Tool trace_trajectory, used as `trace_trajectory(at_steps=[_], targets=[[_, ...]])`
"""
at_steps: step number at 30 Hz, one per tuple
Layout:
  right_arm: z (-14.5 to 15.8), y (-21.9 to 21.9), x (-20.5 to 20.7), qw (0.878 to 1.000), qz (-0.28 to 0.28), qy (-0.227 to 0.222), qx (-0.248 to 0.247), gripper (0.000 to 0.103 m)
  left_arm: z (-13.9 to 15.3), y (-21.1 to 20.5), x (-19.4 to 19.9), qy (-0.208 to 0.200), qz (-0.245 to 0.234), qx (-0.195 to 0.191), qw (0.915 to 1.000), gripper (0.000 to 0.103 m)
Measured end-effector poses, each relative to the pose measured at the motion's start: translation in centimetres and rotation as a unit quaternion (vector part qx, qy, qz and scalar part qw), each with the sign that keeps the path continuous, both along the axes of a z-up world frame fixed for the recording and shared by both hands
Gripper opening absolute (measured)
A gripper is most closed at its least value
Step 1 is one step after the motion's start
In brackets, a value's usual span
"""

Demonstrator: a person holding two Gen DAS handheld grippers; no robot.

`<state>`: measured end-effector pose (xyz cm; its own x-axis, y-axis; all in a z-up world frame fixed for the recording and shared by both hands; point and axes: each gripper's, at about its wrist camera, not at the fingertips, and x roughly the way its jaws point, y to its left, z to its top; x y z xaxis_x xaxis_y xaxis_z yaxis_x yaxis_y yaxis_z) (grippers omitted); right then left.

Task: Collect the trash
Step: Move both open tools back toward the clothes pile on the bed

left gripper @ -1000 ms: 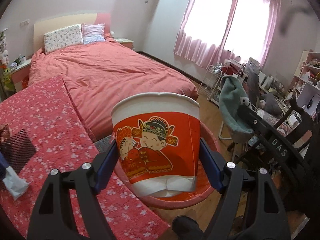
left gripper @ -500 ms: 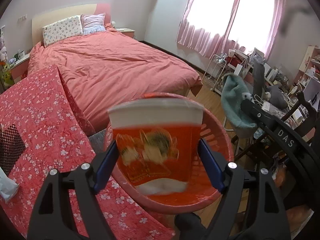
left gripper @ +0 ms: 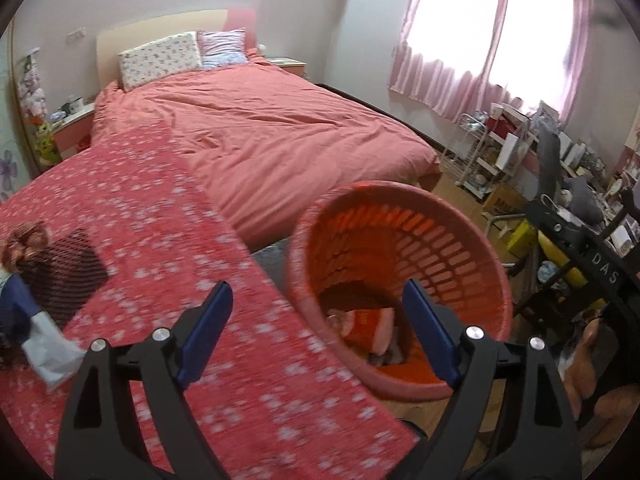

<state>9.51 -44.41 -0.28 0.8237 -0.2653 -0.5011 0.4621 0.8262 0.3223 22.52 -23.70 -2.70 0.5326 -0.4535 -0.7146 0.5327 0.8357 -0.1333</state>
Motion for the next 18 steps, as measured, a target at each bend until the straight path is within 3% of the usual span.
trace_trajectory(at_steps=[11,18], targets=[[1.2,4.1,1.0,0.998,0.05,0.005,-0.028,0.046,1.8,9.0,-0.4,-0.032,0.079,0.017,0.9962,0.085],[1.1,9.8,3.1,0.991,0.127,0.019,-0.04,0.046,2.9,16.3,-0.2,-0.052,0.146,0.02,0.9877,0.085]])
